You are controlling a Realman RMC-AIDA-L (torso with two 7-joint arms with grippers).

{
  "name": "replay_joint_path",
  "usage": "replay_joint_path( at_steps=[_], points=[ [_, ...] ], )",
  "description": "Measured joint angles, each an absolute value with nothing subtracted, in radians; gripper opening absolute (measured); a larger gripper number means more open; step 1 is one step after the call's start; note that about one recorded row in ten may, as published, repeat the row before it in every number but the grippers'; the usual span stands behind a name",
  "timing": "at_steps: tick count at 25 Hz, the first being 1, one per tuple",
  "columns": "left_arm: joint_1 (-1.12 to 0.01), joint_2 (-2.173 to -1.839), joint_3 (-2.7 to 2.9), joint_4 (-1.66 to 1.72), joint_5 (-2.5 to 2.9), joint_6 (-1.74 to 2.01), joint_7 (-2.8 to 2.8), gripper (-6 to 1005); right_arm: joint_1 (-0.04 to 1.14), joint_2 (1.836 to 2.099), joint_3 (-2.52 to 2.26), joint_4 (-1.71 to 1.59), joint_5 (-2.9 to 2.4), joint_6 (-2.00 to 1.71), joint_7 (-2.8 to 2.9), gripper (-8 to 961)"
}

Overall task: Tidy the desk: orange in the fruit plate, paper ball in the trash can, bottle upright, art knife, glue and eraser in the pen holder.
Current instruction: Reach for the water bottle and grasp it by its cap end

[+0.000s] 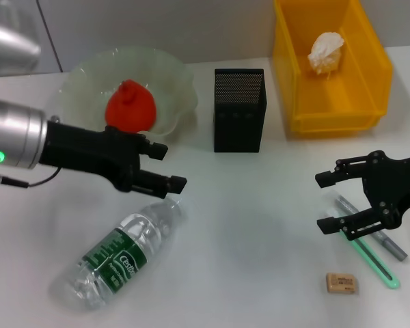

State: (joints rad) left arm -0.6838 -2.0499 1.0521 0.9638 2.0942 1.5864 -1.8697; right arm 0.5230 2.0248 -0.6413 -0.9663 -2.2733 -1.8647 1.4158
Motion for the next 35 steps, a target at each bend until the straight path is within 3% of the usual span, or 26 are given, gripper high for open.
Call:
replay_joint_path(
  at_steps=[5,10,13,22,35],
  points=[
    [-0.718,-2.061,1.06,1.014,2.174,1.6,-1.97,804,0.525,2.025,-0.634,-0.967,-2.271,-1.862,1.423,825],
    [-0.794,-2.066,1.122,1.08,2.29,1.616,-2.194,804,0.522,2.023,-0.629,-0.97,-2.267,-1.862,1.437,825],
    [-0.9,-2.072,1.159,1.084,2.416,1.661,-2.373,804,0.522,2.021,-0.629,-0.971,-2.267,-1.862,1.443,825],
    [-0.993,-2.08,1.21,1.045,2.514,1.673,-2.559,805,0.525,2.015,-0.627,-0.98,-2.266,-1.863,1.462,825],
    [-0.983,-2.08,1.378,0.979,2.497,1.549,-2.66,805,0.534,2.014,-0.636,-0.979,-2.27,-1.862,1.462,825]
  ],
)
